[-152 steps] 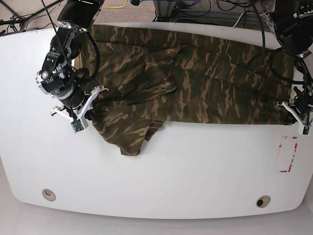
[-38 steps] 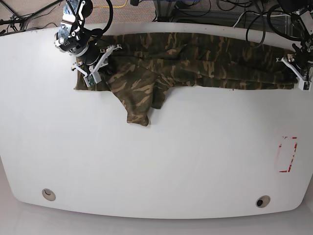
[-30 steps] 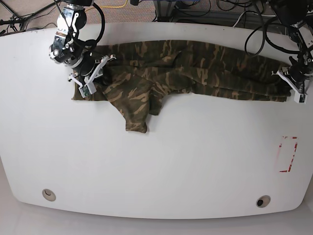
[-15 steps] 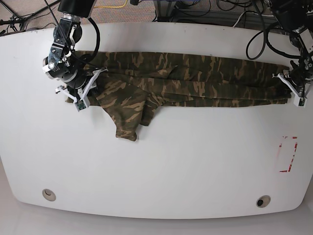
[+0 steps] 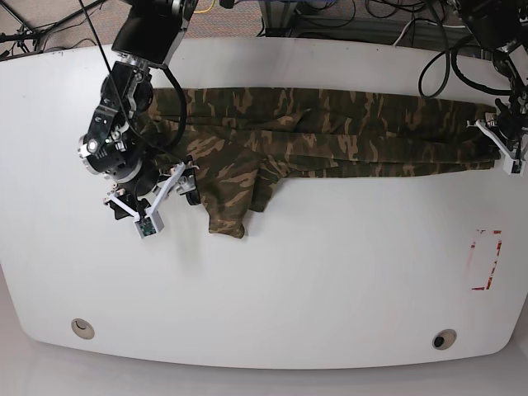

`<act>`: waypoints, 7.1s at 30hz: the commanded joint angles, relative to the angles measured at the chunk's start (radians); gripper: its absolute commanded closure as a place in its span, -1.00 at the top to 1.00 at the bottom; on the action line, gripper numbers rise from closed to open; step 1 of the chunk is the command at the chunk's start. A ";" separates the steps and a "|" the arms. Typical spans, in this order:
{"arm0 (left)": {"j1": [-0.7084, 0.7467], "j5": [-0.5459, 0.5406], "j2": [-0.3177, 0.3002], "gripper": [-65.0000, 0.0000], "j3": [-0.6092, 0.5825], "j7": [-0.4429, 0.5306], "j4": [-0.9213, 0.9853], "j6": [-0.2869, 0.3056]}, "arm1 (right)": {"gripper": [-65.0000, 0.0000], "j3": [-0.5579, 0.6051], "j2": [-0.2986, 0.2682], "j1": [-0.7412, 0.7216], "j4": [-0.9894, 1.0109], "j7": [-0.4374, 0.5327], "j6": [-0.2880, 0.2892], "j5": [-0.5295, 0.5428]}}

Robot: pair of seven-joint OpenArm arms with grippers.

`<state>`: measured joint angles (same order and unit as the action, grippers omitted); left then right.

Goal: Fold the T-shirt properly
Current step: 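Drag the shirt side with the right gripper back across the table, then fold the shirt side over with the right gripper into a long strip, then hold both strip ends with the grippers and stretch the strip flat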

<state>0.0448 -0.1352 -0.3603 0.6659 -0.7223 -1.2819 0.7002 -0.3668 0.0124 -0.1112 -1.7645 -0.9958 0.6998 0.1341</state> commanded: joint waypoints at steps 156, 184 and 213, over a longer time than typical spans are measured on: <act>-0.067 -0.129 -0.136 -0.17 0.021 -0.182 -0.031 -0.002 | -0.80 -0.004 -0.062 0.370 -0.030 0.136 -0.002 0.081; -0.030 -0.548 -0.233 0.14 0.008 -0.221 0.235 -0.002 | -0.80 0.033 -0.045 0.367 -0.025 0.137 -0.002 0.081; -0.081 -0.442 -0.201 -0.44 -0.027 -0.219 0.388 -0.002 | -0.80 0.035 -0.039 0.365 -0.025 0.139 -0.002 0.081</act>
<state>-0.0395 -0.6170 -0.5522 0.6529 -0.8948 -0.8967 0.7048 -0.3321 -0.0254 0.2623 -1.7779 -0.8677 0.6968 0.2092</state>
